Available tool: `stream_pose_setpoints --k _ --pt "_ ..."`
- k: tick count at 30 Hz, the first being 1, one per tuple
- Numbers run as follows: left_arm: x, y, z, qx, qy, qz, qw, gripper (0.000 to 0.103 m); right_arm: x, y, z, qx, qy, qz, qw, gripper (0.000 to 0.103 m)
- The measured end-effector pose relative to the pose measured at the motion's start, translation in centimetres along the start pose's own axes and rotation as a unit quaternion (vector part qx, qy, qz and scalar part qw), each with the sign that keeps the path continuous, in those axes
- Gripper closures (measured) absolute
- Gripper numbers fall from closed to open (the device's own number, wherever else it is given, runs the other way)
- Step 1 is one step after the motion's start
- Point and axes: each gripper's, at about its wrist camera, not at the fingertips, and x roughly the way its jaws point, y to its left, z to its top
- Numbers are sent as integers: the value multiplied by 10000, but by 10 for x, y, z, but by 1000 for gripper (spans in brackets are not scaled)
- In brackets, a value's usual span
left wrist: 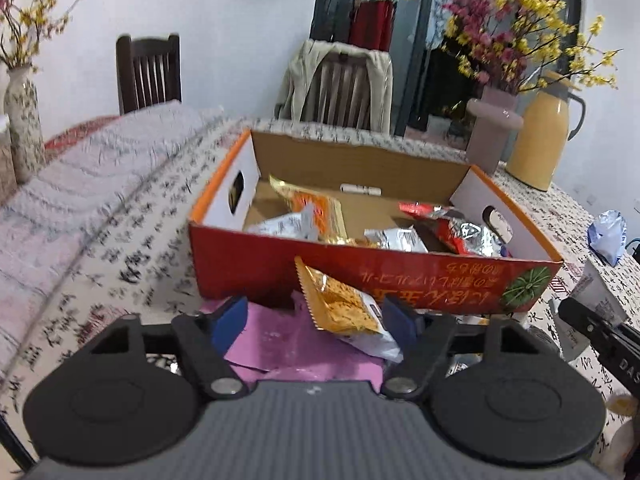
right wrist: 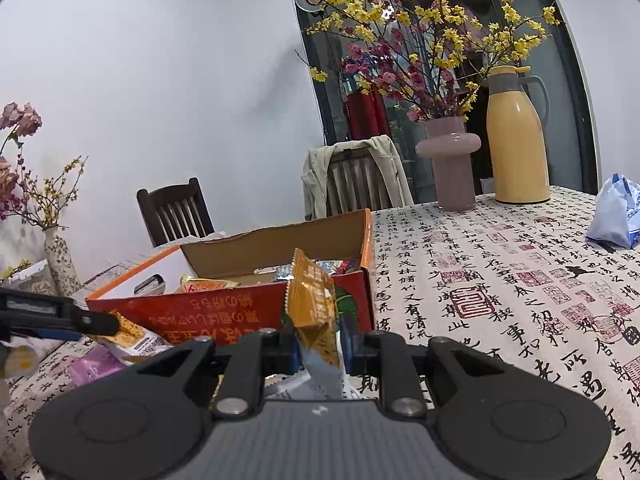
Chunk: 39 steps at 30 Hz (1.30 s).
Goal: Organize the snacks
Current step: 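Grasp the gold-orange packet with the left tool while the right tool holds its packet, then carry both held packets over the cardboard box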
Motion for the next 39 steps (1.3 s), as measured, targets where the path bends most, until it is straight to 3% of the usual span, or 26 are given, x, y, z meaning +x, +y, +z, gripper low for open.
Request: stream_pose_setpoints --k 5,11,24,31,39 --pt "11 -1 -1 -195 228 -136 9995 60 0 0 0 9 -18 44 10000 84" --pt "2 -1 1 -202 21 -142 9997 91 -1 -1 0 18 -28 60 10000 84" --pt "-33 -5 12 -70 -563 -362 9977 98 -6 4 6 15 -23 55 10000 84" --pt "-52 -7 28 -24 -911 -480 9947 98 -11 20 27 -108 -220 211 9995 84" --pt "-46 -10 54 -35 -1094 -504 9927 98 9 33 56 -223 -253 249 9991 84"
